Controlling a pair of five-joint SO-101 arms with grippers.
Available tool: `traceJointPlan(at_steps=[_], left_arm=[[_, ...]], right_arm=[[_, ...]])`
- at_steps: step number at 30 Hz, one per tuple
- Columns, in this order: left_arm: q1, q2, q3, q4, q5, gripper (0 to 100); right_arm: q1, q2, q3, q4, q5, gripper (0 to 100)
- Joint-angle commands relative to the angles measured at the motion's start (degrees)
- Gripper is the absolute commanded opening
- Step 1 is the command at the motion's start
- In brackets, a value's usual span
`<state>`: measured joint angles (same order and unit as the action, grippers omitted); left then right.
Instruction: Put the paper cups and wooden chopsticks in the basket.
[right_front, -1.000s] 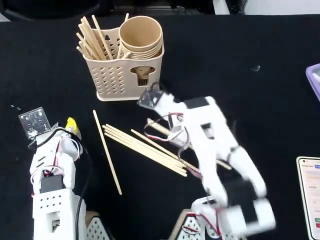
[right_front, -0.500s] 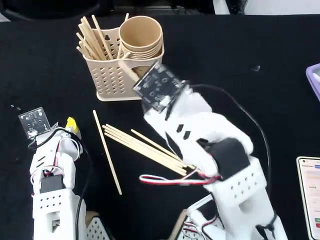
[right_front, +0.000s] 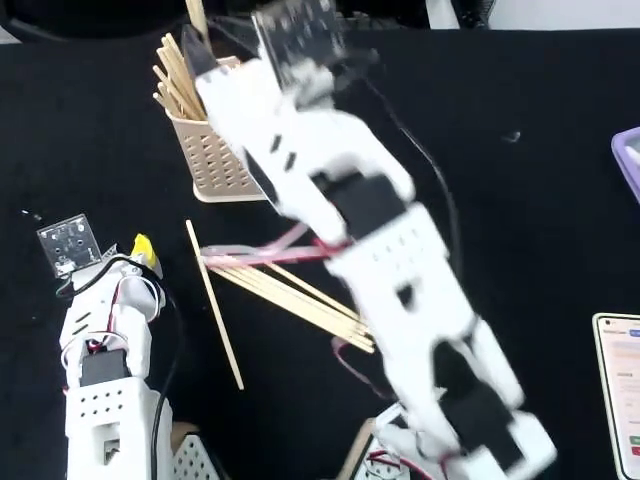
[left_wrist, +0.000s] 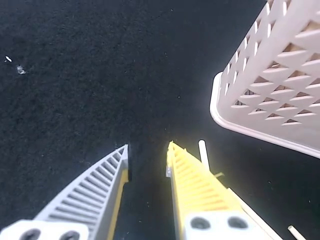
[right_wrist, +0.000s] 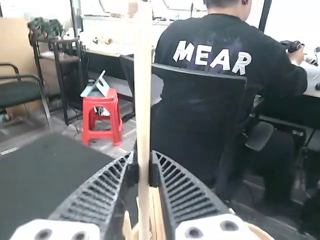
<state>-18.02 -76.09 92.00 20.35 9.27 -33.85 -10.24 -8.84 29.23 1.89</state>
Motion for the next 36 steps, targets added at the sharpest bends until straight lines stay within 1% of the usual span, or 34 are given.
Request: traceJointPlan(at_steps=[1,5,12,17,19,23,24,26,28,31,36], left_arm=[[0.31,-0.88,-0.57,-1.14,-0.44,13],[0.31,-0.88,-0.57,-1.14,-0.44,13],[0.31,-0.88,-0.57,-0.97,-0.44,13],[0.31,-0.88,-0.57,-1.05,-0.44,13],[0.31,-0.88,-0.57,-1.05,-0.44,13],[0.31,-0.88,-0.57,-1.05,-0.44,13],[0.31,-0.88,-0.57,-1.05,-0.44,13],[0.31,-0.88,-0.57,-1.05,-0.44,13],[0.31,-0.88,-0.57,-1.05,-0.44,13],[0.31,-0.88,-0.57,-1.05,-0.44,13],[0.31,-0.88,-0.57,-1.05,-0.44,13]], right_arm=[[-0.88,8.22,-13.76,-2.02,-1.32,1.1],[-0.62,17.8,-21.67,-1.49,-1.32,1.1],[2.55,26.86,-24.31,-1.41,-1.23,1.1],[2.99,27.3,-24.22,5.54,-1.23,1.7],[2.81,27.3,-24.22,8.0,-1.23,5.5],[2.73,26.33,-25.36,13.8,-1.23,21.3],[2.73,25.54,-25.98,15.12,-1.23,23.1],[2.99,23.6,-27.91,18.2,-1.23,22.5],[2.99,20.53,-29.49,23.65,-1.23,20.4],[2.81,15.34,-30.73,36.4,-1.14,17.5],[2.99,8.4,-30.46,55.12,-1.14,17.0]])
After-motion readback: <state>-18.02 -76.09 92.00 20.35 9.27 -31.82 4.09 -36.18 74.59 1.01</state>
